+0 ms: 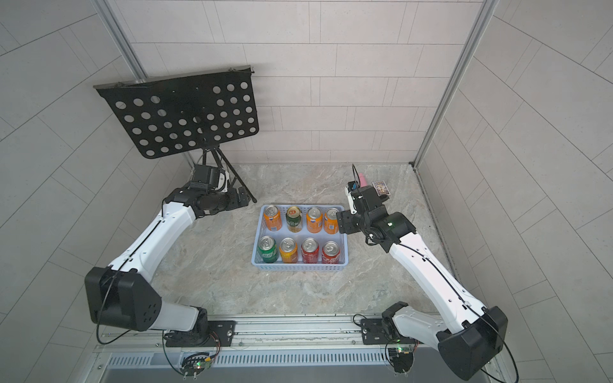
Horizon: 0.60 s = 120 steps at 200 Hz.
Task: Take out the drinks from the basket
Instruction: Pick up the drink from the basket.
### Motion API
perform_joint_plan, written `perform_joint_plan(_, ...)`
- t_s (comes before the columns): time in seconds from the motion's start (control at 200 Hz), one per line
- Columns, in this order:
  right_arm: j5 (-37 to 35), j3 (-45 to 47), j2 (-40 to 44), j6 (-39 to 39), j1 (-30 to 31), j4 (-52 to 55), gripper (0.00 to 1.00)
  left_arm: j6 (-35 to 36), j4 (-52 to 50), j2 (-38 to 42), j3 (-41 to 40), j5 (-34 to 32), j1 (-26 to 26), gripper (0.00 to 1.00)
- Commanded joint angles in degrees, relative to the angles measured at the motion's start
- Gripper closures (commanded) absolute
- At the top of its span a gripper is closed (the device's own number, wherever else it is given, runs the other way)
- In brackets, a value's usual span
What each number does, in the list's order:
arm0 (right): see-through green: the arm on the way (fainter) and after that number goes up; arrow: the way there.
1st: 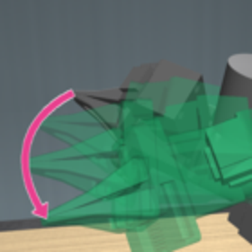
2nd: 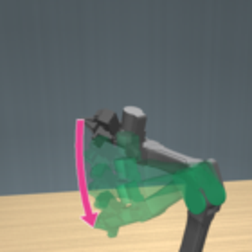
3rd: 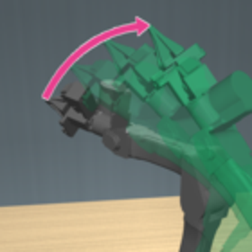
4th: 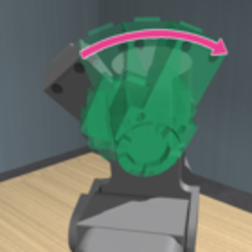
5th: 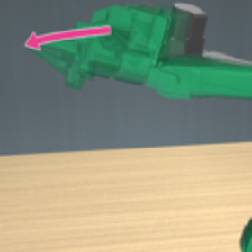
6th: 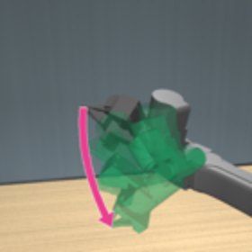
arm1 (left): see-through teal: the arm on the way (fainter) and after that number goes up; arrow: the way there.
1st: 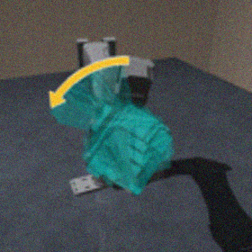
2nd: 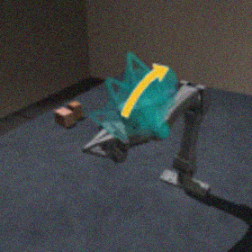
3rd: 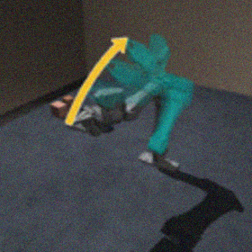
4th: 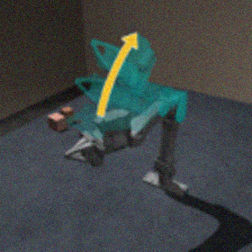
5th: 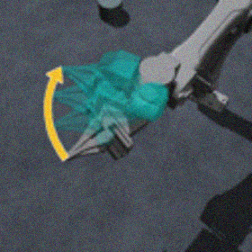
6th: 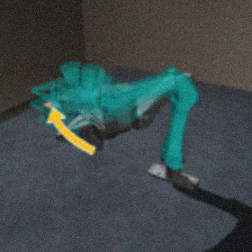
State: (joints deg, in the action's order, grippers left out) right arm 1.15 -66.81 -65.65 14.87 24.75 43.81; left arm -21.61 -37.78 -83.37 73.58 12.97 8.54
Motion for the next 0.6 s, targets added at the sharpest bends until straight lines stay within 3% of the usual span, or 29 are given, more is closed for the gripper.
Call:
perform_joint_plan(0.0,0.94,-3.79,-3.35,-0.46,0.38,8.08,0.19,-1.95,-0.21,0.06,-1.32,0.81,-0.08,0.0)
perform_joint_plan(0.225,4.28,-7.2,-10.4,1.49,4.61,15.57,0.19,-1.89,0.3,1.37,-2.52,0.93,-0.02,0.0)
perform_joint_plan(0.595,6.59,-5.54,-14.59,4.34,7.82,15.57,0.17,-2.12,-0.35,0.12,-1.87,3.06,-0.11,0.0)
